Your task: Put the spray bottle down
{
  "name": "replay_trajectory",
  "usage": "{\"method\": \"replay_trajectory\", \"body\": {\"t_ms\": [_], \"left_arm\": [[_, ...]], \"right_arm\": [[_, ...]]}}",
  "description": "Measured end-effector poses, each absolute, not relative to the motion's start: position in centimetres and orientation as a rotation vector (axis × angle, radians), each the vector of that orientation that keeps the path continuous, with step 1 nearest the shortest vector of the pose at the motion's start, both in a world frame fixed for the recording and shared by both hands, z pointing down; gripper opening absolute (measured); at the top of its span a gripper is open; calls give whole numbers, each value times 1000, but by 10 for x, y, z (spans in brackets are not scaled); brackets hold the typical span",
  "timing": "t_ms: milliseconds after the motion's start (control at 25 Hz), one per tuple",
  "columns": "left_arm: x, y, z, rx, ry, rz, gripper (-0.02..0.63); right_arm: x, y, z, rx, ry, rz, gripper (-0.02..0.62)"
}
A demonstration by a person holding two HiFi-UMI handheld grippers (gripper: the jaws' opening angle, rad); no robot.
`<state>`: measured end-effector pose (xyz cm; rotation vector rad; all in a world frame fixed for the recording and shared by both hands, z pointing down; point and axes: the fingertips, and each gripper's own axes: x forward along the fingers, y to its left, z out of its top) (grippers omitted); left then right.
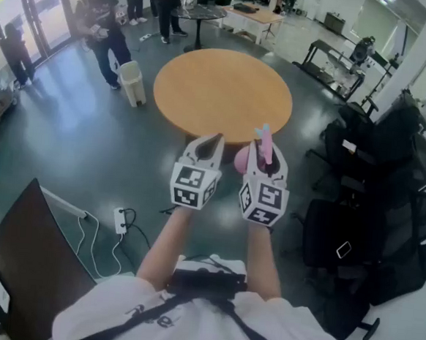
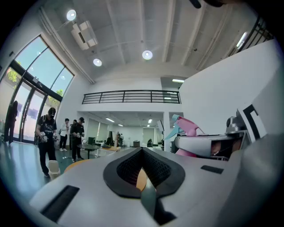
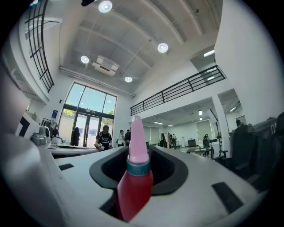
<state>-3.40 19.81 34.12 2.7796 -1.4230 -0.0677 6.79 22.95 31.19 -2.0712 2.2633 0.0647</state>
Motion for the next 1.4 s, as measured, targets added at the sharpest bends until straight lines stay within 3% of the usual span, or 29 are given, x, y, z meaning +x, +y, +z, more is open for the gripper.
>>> {"method": "replay_trajectory", "body": {"t_ms": [840, 1400], "left_arm": [[47, 192, 383, 2744, -1368, 6, 12], [44, -3, 366, 2762, -1460, -89, 12]], "right_arm": [[140, 225, 369, -2115, 2240, -103, 164], [131, 28, 364, -2123, 2256, -61, 166]]}}
